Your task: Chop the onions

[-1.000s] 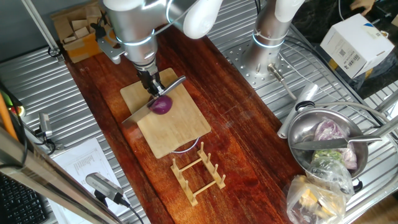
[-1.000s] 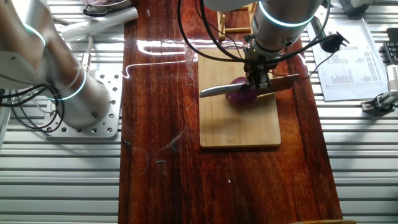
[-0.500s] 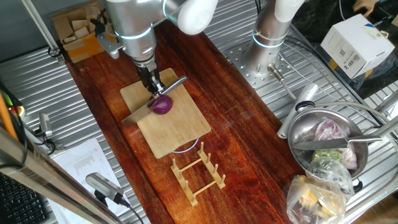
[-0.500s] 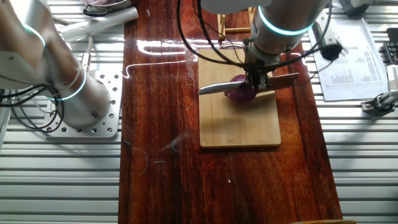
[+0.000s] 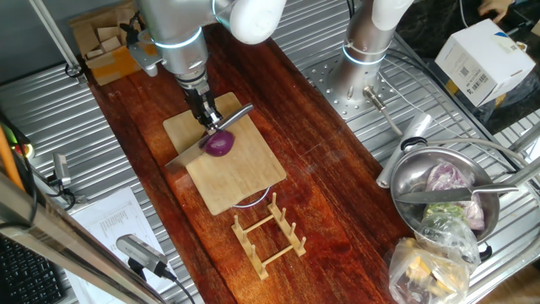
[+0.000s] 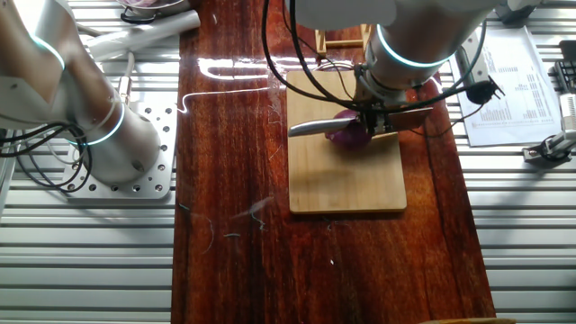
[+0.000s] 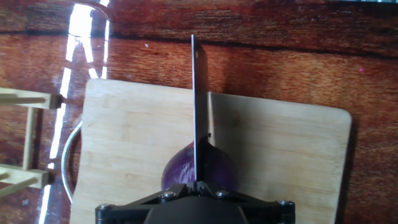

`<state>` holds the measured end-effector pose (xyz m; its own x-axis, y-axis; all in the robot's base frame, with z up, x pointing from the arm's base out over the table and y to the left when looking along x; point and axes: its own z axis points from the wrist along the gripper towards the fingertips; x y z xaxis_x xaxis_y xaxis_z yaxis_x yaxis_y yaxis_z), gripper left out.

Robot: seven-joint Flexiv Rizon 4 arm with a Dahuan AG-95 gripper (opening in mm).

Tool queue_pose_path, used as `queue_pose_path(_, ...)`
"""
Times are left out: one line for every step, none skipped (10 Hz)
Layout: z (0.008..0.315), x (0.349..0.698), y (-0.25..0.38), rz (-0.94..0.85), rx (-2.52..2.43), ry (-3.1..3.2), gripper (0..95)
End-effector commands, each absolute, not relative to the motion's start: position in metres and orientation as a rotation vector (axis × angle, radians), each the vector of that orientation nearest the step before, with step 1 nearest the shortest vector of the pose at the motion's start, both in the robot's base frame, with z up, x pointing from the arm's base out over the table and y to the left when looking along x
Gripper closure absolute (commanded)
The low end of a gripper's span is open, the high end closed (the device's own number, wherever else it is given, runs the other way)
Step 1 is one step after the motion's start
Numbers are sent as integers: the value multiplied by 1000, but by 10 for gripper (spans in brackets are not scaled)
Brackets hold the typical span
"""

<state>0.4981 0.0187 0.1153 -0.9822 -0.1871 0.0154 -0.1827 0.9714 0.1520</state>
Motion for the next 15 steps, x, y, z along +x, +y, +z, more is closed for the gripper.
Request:
queue_pose_path(110, 500, 17, -223, 304, -3086, 950)
queue_pose_path(103, 503, 14, -217, 313, -3076, 950)
queue_pose_path(101, 503, 13, -202, 329, -3068, 950)
queue_pose_path(103, 501, 12, -190, 353, -3068, 950)
queue_pose_path(105, 498, 9, -182, 369, -3068, 950)
queue_pose_path(108, 494, 7, -183, 377, -3071, 950)
queue_pose_path(111, 491, 5, -176, 384, -3076, 950)
queue_pose_path(113, 490, 5, -174, 385, -3079, 950)
queue_pose_path(112, 490, 5, -172, 372, -3075, 950)
queue_pose_path(112, 490, 5, -170, 373, -3072, 950)
queue_pose_path(113, 490, 6, -168, 375, -3069, 950)
queue_pose_path(114, 489, 6, -167, 374, -3068, 950)
queue_pose_path(118, 488, 7, -169, 378, -3069, 950)
queue_pose_path(119, 487, 7, -168, 382, -3069, 950)
queue_pose_path(119, 486, 7, -164, 383, -3065, 950)
